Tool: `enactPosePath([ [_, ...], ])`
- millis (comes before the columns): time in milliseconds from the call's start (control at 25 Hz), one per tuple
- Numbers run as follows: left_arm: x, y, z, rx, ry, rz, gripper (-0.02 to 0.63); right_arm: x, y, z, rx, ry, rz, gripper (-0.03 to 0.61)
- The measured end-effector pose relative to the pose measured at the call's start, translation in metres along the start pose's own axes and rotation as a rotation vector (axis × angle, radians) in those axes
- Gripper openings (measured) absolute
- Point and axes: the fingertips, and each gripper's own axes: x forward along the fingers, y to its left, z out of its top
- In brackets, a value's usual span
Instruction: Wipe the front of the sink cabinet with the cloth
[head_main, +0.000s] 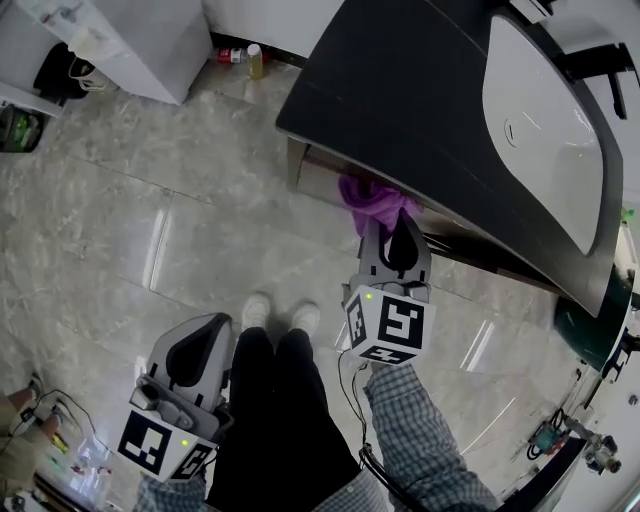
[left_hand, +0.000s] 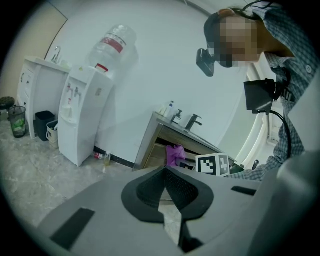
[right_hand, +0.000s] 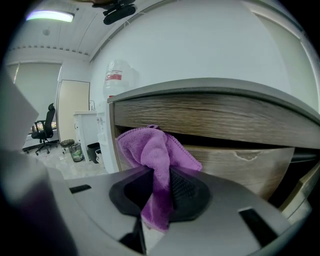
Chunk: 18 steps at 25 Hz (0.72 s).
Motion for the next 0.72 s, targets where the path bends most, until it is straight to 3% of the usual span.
enactPosePath([
  [720, 0.033, -0.042, -0.007, 0.043, 0.048, -0.089, 0.011, -0.032, -0.09, -0.019, 0.059, -0.001, -0.163, 0.077],
])
